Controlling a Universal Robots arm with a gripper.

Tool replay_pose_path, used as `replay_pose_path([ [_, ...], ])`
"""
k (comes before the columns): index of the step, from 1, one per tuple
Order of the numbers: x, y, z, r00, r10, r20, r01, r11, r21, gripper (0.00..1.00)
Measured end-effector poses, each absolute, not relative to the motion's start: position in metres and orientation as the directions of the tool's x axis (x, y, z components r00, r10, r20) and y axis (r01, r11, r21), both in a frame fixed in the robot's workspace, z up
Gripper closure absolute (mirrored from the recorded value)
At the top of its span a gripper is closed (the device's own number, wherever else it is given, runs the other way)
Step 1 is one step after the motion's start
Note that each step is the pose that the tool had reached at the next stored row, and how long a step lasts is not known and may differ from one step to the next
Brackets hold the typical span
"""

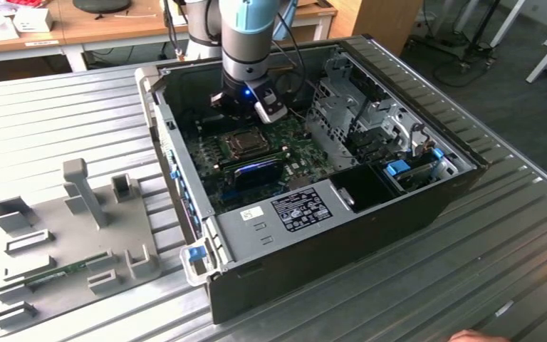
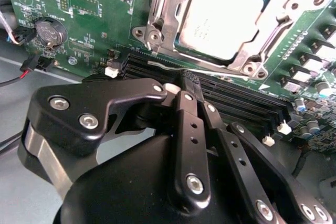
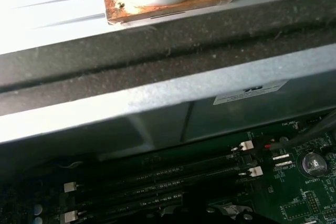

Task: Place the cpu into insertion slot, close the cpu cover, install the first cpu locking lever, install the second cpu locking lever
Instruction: 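Install the first cpu locking lever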

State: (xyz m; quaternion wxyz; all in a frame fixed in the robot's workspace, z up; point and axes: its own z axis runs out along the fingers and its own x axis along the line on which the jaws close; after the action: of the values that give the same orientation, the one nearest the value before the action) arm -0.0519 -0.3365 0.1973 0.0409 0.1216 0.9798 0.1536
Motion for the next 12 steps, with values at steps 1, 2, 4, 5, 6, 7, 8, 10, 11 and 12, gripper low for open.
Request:
replay_pose_path([
  [1,-0.0518,-0.3365,0.1969,-0.967,0.251,-0.043,0.226,0.923,0.311,0.89],
  [2,-0.0518,-0.3365,0.1966,-0.967,0.251,-0.043,0.226,0.924,0.310,0.89],
  [4,-0.0517,-0.3365,0.1959,-0.967,0.251,-0.043,0.226,0.924,0.309,0.89],
  [5,-0.0517,-0.3365,0.1955,-0.967,0.251,-0.044,0.226,0.924,0.308,0.89],
  [6,-0.0516,-0.3365,0.1950,-0.967,0.250,-0.044,0.226,0.925,0.307,0.89],
  [7,-0.0516,-0.3365,0.1945,-0.967,0.250,-0.044,0.225,0.925,0.307,0.89],
  [8,-0.0516,-0.3365,0.1940,-0.967,0.250,-0.044,0.225,0.925,0.306,0.89],
  [10,-0.0516,-0.3365,0.1930,-0.967,0.250,-0.044,0.226,0.925,0.305,0.89],
  [11,-0.0516,-0.3366,0.1928,-0.967,0.250,-0.044,0.226,0.925,0.305,0.89],
  [12,-0.0516,-0.3366,0.1926,-0.967,0.250,-0.044,0.226,0.925,0.304,0.89],
])
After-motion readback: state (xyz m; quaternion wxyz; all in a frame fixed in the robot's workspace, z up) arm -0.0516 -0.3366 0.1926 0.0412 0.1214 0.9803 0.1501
